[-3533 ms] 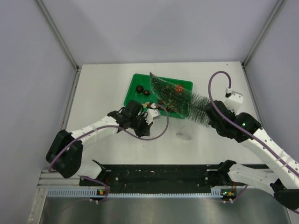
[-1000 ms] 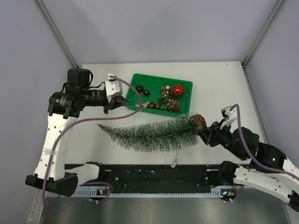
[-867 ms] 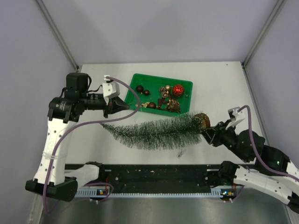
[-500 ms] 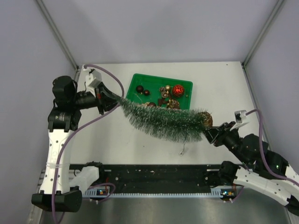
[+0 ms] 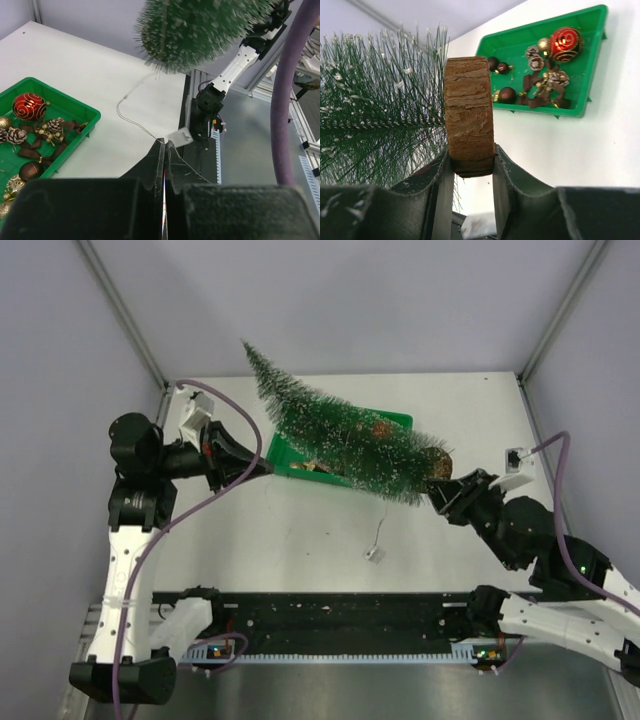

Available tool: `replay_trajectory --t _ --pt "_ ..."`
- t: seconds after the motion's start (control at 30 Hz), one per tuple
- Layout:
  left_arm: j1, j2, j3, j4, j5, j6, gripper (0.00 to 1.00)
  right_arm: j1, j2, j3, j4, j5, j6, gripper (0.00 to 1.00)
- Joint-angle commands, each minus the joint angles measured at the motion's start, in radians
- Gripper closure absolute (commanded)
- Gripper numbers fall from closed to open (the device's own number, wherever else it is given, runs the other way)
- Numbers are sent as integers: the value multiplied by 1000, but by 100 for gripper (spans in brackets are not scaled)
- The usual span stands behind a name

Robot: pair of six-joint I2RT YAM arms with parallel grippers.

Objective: Decorate the small christmas tree

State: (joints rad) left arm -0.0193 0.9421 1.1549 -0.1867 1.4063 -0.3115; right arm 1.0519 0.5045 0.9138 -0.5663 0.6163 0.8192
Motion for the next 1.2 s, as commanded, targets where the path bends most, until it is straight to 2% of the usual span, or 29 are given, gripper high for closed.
replay_trajectory --t 0.0,0.2,0.33,0.5,0.7,0.87,1.03,1.17 --pt "4 -69 34 -100 -6 135 100 10 74 118 -153 167 165 100" --pt "5 -80 77 -226 -27 233 100 10 247 256 -386 286 210 100" --pt "5 -65 158 -391 -36 374 100 10 400 356 -584 397 244 100" --pt "5 -49 267 -526 -64 504 100 10 512 393 -658 464 229 100" --pt "4 -40 332 -596 -153 629 100 11 507 350 -618 470 138 100" --pt "5 -14 319 -597 -194 712 100 13 405 241 -382 383 -131 100" --pt "2 44 330 -597 -213 772 100 28 385 235 -362 333 -255 100" --pt "-27 81 302 -609 -222 839 93 91 365 215 -287 258 -397 100"
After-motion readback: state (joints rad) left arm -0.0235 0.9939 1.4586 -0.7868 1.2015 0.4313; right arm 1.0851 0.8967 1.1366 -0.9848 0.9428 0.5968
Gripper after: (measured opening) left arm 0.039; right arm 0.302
